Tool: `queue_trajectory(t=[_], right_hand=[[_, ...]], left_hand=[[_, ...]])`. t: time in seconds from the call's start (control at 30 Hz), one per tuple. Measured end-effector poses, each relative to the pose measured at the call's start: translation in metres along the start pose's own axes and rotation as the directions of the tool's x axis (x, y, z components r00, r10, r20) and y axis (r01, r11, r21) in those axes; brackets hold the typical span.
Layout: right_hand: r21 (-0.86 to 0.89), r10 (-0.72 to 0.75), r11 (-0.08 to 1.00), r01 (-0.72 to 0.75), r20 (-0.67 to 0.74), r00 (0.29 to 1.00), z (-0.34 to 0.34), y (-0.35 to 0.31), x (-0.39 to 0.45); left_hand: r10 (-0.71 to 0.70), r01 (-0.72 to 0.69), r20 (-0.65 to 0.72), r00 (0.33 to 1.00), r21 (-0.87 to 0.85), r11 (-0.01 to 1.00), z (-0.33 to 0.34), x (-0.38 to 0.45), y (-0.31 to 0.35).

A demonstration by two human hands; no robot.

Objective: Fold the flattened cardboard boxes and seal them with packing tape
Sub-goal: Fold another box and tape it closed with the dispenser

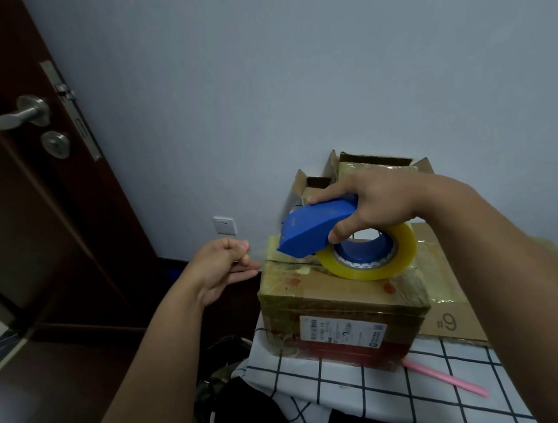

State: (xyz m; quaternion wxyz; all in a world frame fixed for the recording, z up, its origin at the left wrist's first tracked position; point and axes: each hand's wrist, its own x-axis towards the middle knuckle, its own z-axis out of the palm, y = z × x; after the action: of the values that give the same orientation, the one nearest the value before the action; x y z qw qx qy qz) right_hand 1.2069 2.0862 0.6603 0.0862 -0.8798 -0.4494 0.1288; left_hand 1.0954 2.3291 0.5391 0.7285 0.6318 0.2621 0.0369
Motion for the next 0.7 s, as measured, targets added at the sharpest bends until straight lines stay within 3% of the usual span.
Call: queue_trajectory(t=[0.27, 0.47, 0.6, 0.7], right_hand=[[-0.073, -0.009, 0.997, 0.007, -0.02, 1.0, 0.005, -0.002, 0.007], [-0.088, -0.002, 0.996, -0.001, -0.033, 0.999, 0.009, -0.004, 0.008], [-0.077, 0.003, 0.997, -0.006, -0.045, 0.999, 0.01, -0.006, 0.007], [-0.073, 0.008, 0.997, -0.011, -0.047, 0.999, 0.01, -0.007, 0.007]], left_hand=[[-0.007, 0.007, -0.006, 1.0, 0.025, 1.0, 0.001, 0.006, -0.019], [-0.016, 0.018, -0.011, 1.0, 0.156, 0.988, 0.01, 0.006, -0.037], [0.046, -0.025, -0.045, 0.998, 0.382, 0.924, 0.023, 0.001, -0.035], [0.092, -0.023, -0.08, 0.993, 0.616, 0.788, 0.023, 0.003, -0.027]])
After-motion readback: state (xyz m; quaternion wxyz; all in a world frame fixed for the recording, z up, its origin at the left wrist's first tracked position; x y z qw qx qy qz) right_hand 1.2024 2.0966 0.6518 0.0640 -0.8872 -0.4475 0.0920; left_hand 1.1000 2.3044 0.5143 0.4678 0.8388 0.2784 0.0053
